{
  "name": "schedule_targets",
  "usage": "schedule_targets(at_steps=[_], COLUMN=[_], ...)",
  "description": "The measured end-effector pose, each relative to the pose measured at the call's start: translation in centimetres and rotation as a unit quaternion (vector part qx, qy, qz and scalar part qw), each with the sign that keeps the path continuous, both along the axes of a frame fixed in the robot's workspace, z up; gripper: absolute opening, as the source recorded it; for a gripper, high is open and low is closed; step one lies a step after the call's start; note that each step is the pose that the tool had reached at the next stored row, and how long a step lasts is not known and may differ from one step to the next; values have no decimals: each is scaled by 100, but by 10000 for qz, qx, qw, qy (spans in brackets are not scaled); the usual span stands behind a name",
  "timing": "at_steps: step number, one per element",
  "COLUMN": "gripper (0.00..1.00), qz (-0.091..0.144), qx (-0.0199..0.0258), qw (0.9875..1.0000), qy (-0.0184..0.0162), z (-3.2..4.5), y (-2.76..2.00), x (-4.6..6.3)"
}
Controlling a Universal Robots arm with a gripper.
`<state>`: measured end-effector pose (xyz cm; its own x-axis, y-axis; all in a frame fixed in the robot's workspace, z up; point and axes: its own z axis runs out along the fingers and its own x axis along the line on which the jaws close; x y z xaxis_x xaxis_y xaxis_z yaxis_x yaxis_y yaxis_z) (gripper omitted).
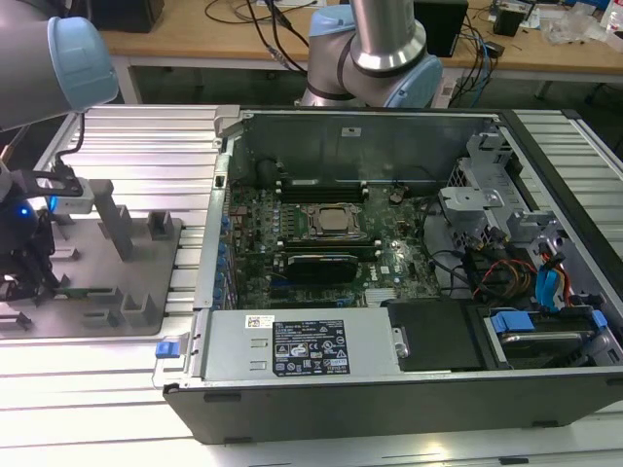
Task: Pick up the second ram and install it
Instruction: 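Pick up the second ram and move it above second insertion slot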
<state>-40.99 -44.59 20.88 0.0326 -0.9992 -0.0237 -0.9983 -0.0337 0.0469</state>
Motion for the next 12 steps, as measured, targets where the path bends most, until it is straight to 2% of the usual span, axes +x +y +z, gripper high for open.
schedule_targets(at_steps=[7, 8, 9, 12], gripper=[17, 10, 10, 10], qz=[0, 0, 0, -120], qx=[0, 0, 0, 0], qw=[10000, 10000, 10000, 9999], qy=[0, 0, 0, 0], z=[0, 0, 0, -1], y=[0, 0, 0, 0], x=[12, 14, 15, 16])
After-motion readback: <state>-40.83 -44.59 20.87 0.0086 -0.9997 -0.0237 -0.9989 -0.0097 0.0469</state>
